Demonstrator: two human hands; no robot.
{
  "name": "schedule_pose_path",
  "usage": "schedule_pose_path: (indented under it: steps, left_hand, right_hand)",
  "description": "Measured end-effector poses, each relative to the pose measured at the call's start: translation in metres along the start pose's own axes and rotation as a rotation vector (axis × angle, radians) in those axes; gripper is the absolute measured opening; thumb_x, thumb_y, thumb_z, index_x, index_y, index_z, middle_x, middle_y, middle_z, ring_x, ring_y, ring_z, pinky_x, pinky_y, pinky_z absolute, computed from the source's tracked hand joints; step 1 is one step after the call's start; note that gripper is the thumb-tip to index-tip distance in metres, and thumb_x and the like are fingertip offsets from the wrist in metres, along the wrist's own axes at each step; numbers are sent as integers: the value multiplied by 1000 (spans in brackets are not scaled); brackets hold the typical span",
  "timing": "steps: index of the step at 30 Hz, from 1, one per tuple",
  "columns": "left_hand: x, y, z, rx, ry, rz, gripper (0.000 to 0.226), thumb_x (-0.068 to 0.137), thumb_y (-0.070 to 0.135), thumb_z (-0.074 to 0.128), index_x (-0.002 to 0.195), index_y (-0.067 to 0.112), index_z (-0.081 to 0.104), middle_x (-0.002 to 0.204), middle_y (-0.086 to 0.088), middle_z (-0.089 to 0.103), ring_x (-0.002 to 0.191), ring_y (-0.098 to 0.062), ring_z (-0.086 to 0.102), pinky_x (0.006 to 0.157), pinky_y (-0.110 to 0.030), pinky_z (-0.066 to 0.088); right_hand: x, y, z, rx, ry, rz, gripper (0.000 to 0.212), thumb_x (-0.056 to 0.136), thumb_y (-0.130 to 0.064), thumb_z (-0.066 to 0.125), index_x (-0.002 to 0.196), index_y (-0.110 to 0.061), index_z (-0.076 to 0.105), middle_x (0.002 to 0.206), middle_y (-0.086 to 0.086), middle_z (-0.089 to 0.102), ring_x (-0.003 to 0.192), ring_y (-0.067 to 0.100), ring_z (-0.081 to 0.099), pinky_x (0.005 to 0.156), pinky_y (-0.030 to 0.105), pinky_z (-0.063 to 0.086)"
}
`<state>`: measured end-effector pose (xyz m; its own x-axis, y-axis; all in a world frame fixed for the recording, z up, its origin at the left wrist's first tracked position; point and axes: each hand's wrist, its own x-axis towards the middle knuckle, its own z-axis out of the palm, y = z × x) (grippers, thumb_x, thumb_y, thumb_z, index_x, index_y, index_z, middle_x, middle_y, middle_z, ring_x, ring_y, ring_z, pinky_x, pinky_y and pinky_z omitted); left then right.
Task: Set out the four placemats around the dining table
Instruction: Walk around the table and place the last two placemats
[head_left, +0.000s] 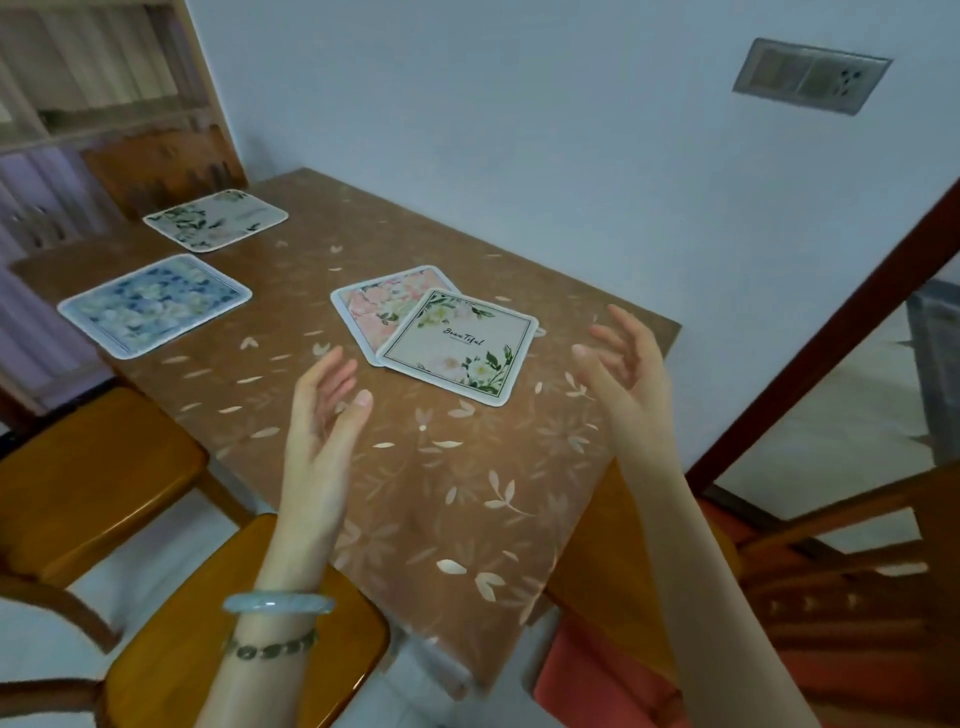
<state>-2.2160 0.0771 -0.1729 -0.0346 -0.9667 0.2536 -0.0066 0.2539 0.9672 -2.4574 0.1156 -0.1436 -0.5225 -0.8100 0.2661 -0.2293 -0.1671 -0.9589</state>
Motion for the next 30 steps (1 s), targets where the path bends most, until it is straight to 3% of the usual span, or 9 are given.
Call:
schedule_pose_path:
  steps: [7,10,15,21,26,30]
  left_hand:
    - [49,-25,27,19,41,-43,47,94,24,57,140,23,43,139,8,51,125,-1,48,103,-24,39]
    - [70,-40,44,44,76,-49,44,95,20,55,138,24,45,138,11,51,123,3,49,100,-19,40]
    - [102,-63,88,87,140,-70,44,93,31,56,136,30,46,135,20,51,122,6,48,92,-9,39]
    - [140,-78,143,68,208,-65,49,90,28,55,138,21,45,134,14,53,122,3,49,90,-9,40]
    - [169,-90,171,94,219,-82,50,89,27,56,137,22,45,135,9,52,123,1,48,89,-8,40]
    - [189,-106,174,142,207,-109,45,93,29,56,137,29,46,136,12,52,124,2,47,88,-5,40]
  right_hand:
    - [65,33,14,-18,-40,38,51,90,-23,66,137,-23,47,121,-11,59,111,10,60,97,44,52]
    - [97,57,15,-8,-68,42,48,89,-23,66,134,-24,50,122,-9,60,108,7,62,92,34,54]
    - [158,101,9,35,-148,91,37,89,-24,66,119,-42,55,106,-30,63,99,-8,61,75,10,51]
    - [218,135,-12,57,-210,149,36,87,-22,68,112,-45,57,105,-25,65,98,-6,62,75,11,51]
    - [253,160,-30,79,-194,226,41,85,-29,71,123,-37,57,115,-16,63,105,0,62,88,25,51]
    - [263,175,-27,59,-214,270,41,84,-31,71,123,-34,57,113,-16,65,103,-3,63,81,15,50]
